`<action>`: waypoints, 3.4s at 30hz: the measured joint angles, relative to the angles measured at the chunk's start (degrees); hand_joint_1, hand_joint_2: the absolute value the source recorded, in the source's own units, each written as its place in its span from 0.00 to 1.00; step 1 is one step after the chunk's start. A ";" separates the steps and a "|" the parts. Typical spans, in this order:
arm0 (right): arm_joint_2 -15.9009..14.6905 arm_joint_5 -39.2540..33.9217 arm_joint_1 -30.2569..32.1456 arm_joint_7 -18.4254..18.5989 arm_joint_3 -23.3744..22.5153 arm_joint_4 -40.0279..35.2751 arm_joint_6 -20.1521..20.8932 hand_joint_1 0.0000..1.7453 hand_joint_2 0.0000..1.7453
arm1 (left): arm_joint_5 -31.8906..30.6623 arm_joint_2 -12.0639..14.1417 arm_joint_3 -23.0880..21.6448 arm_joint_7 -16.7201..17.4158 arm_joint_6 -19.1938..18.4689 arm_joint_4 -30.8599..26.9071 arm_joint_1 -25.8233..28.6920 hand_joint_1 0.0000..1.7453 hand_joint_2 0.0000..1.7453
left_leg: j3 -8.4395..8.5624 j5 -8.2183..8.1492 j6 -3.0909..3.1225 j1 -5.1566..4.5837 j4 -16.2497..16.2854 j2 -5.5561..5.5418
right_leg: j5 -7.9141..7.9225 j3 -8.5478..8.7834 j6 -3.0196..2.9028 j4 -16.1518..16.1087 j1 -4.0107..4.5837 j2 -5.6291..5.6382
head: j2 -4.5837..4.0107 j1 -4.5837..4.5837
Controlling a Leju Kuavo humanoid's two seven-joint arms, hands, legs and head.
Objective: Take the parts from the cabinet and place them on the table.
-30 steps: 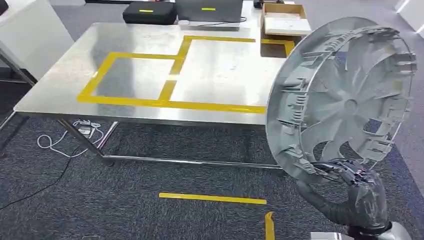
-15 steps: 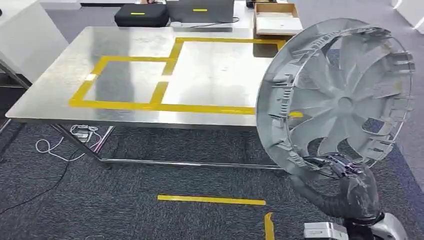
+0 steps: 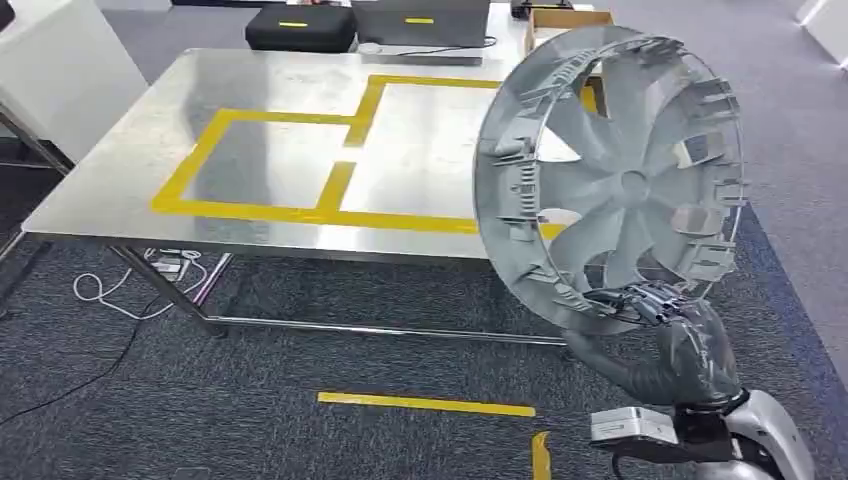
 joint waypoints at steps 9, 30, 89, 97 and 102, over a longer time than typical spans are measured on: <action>-0.85 0.35 -2.59 1.40 0.96 3.89 2.12 1.00 1.00 | -0.72 0.48 -0.13 0.09 0.11 0.92 -0.32 0.00 1.00 | -8.13 -6.72 -1.98 0.31 15.90 0.14 | -1.73 1.91 -3.22 -1.40 -0.16 -0.20 | 0.00 -0.57; -0.98 4.46 -6.57 4.09 5.27 10.29 7.58 1.00 1.00 | -1.95 0.96 -1.55 0.04 -0.31 1.92 -0.48 0.00 1.00 | 1.07 -0.70 0.16 0.45 -0.56 -0.10 | 2.02 -2.14 0.07 1.26 -0.37 -0.01 | -0.02 -0.07; 11.69 16.70 -37.32 20.02 20.98 54.70 15.30 1.00 1.00 | -5.64 0.50 -11.47 3.63 -2.12 4.02 -4.20 0.00 1.00 | -3.18 3.28 0.74 0.33 -0.36 -0.14 | -2.02 -6.81 -0.98 9.83 0.23 0.15 | -0.02 -0.15; 12.66 17.99 -39.07 20.06 21.73 57.22 15.14 0.00 0.00 | -4.44 0.85 -11.65 2.14 -3.59 4.20 -3.92 0.00 1.00 | -3.45 2.25 -1.24 0.12 0.24 -0.05 | 1.02 -0.68 -2.67 -1.88 0.18 0.27 | -0.02 -0.24; 12.26 17.29 -39.43 19.47 21.18 57.26 15.06 0.00 0.00 | -3.04 1.07 -11.76 1.68 -3.23 4.22 -3.58 0.00 0.00 | -10.85 -5.01 -2.23 0.40 17.05 0.04 | 0.54 -0.01 -3.45 -1.87 0.18 0.24 | -0.02 -0.77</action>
